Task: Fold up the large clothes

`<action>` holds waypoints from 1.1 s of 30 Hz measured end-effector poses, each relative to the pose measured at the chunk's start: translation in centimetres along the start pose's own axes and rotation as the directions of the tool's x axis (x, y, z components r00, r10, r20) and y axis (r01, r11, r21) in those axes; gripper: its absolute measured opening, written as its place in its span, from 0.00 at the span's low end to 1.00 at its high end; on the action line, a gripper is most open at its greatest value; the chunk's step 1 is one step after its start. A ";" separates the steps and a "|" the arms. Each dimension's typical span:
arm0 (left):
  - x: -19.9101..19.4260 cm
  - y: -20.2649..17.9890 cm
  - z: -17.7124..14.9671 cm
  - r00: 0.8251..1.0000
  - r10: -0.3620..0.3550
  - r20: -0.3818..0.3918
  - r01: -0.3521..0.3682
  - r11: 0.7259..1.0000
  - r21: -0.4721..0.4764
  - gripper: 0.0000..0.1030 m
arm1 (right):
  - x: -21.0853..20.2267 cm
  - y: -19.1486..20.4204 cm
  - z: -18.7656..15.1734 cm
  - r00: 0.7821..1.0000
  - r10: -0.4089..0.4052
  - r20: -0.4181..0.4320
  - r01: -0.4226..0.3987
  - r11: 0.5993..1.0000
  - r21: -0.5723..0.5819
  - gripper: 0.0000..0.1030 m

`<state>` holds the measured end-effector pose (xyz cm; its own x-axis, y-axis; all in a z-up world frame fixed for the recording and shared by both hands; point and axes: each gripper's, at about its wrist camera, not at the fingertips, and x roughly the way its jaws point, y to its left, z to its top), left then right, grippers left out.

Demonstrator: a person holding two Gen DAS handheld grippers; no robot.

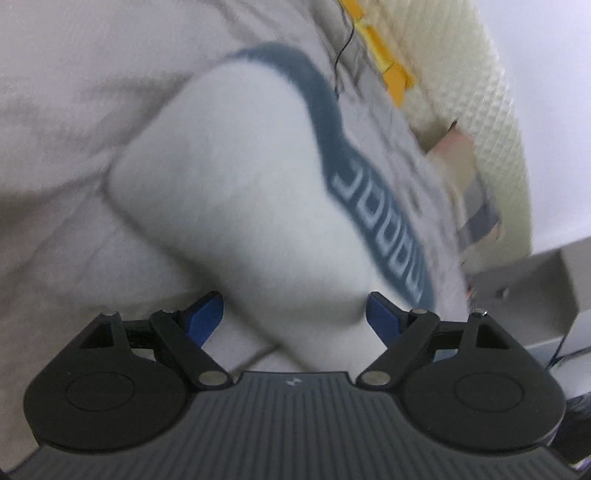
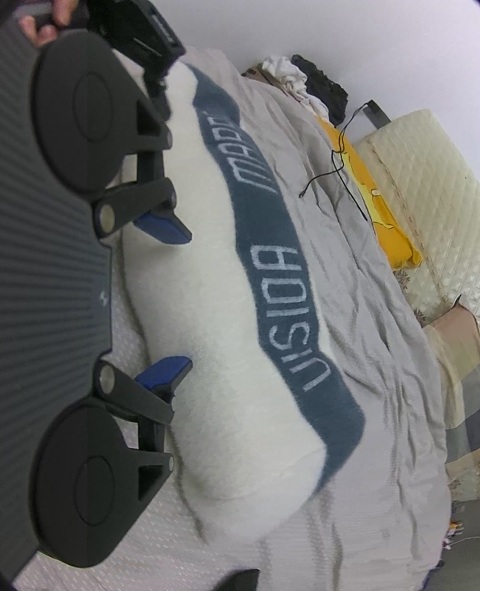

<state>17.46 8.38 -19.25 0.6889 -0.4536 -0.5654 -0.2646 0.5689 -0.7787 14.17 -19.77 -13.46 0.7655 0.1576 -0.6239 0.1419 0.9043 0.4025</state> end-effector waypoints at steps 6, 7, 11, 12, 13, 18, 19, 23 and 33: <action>0.8 0.7 0.9 0.997 -0.055 0.053 0.059 0.996 -0.068 0.85 | -0.1 -0.9 0.2 0.998 0.064 -0.024 -0.061 0.992 0.112 0.70; 1.0 0.9 1.1 0.998 -0.045 0.051 0.049 0.995 -0.086 0.85 | -0.1 -1.1 0.2 0.996 0.081 -0.027 -0.076 0.988 0.132 0.70; 2.4 1.2 1.2 0.999 -0.025 0.042 0.030 0.992 -0.123 0.84 | -0.3 -1.1 0.0 0.992 0.123 -0.033 -0.115 0.977 0.177 0.70; 2.4 1.0 1.2 0.999 -0.019 0.050 0.025 0.993 -0.114 0.82 | -0.2 -1.1 0.0 0.991 0.130 -0.035 -0.121 0.975 0.185 0.70; 2.4 0.7 1.2 0.998 -0.010 0.061 0.016 0.996 -0.093 0.79 | -0.1 -1.1 -0.1 0.990 0.138 -0.038 -0.128 0.972 0.198 0.71; 1.2 -1.3 0.9 0.992 0.017 0.126 -0.024 0.999 0.049 0.47 | 0.1 -1.6 -0.4 0.962 0.270 -0.047 -0.239 0.910 0.339 0.82; 0.9 -1.8 0.9 0.990 0.006 0.144 -0.016 0.998 0.068 0.45 | 0.2 -1.7 -0.6 0.952 0.302 -0.048 -0.264 0.892 0.368 0.83; 0.1 -3.5 0.7 0.983 -0.024 0.185 -0.003 0.989 0.145 0.40 | 1.5 -2.0 -1.5 0.900 0.433 -0.051 -0.356 0.797 0.487 1.00; -0.3 -3.7 1.0 0.978 -0.080 0.193 0.055 0.990 0.130 0.39 | 6.2 -6.6 -2.6 0.899 0.436 0.052 -0.316 0.559 0.767 1.00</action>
<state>18.90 7.14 -15.94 0.8252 -0.3565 -0.4381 -0.1361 0.6274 -0.7668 16.36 -23.73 -21.71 0.7824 0.5150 -0.3502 0.3189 0.1518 0.9356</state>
